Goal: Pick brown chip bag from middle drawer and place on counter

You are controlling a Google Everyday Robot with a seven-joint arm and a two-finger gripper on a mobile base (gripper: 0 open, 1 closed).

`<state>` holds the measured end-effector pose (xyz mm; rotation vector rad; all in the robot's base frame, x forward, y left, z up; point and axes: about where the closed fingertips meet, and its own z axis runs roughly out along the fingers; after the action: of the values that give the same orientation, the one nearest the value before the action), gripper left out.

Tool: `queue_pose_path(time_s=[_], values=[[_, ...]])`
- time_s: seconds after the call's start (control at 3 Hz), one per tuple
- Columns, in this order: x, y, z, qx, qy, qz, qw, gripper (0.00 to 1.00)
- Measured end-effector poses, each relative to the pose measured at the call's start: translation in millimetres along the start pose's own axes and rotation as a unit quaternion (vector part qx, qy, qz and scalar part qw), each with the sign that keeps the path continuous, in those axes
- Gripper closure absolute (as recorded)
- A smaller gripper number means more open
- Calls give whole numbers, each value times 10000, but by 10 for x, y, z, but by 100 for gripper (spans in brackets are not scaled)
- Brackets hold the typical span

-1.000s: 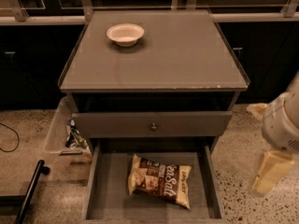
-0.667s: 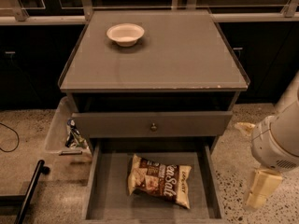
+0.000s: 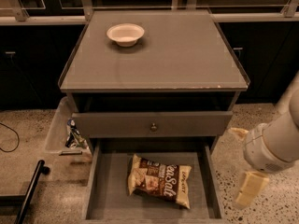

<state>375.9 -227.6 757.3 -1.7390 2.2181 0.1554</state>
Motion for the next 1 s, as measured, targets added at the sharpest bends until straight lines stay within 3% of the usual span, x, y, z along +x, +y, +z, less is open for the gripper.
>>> queue_pose_path(time_s=[0.67,1.0], values=[[229,-367,1242,-132,-779,387,9961,0],[110,-401,1379,-32,-1178,418,9922,0]])
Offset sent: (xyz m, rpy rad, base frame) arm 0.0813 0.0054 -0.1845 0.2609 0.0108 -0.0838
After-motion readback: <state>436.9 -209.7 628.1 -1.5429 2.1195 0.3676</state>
